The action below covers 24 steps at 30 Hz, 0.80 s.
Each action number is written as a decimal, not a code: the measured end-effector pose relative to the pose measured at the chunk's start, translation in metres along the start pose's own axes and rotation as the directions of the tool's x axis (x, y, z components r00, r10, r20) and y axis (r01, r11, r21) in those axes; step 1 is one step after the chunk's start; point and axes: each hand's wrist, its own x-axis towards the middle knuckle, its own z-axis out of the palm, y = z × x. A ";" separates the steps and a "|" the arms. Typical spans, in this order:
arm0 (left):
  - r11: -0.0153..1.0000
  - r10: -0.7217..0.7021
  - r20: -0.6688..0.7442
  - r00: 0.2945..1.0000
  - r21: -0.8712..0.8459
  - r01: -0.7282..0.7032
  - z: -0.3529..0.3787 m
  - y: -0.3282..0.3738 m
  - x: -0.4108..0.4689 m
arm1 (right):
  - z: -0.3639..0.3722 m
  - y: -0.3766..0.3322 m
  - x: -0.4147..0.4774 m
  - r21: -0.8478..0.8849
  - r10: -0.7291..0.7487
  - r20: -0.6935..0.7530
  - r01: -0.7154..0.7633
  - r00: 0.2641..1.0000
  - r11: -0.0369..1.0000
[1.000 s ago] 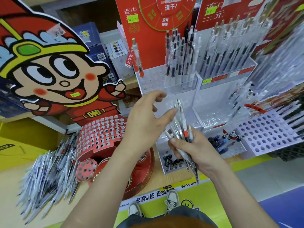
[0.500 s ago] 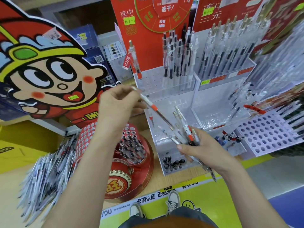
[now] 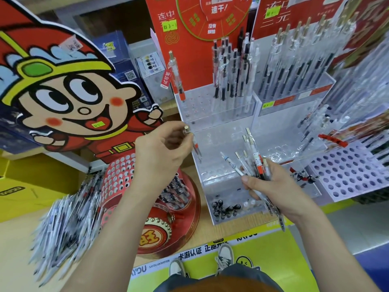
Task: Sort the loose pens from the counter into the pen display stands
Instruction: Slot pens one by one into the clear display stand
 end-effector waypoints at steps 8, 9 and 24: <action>0.996 0.086 -0.055 0.995 -0.009 -0.086 0.002 0.004 -0.001 | 0.000 0.000 0.005 0.059 0.007 -0.011 -0.006 1.000 0.998; 0.995 0.095 -0.053 0.994 0.004 -0.095 0.004 0.004 0.000 | -0.001 0.001 0.006 0.070 0.008 -0.013 -0.007 1.000 0.998; 0.660 0.403 0.225 0.887 0.601 -0.452 0.019 -0.012 0.015 | 0.006 -0.004 0.007 0.077 0.024 -0.011 -0.023 1.000 0.997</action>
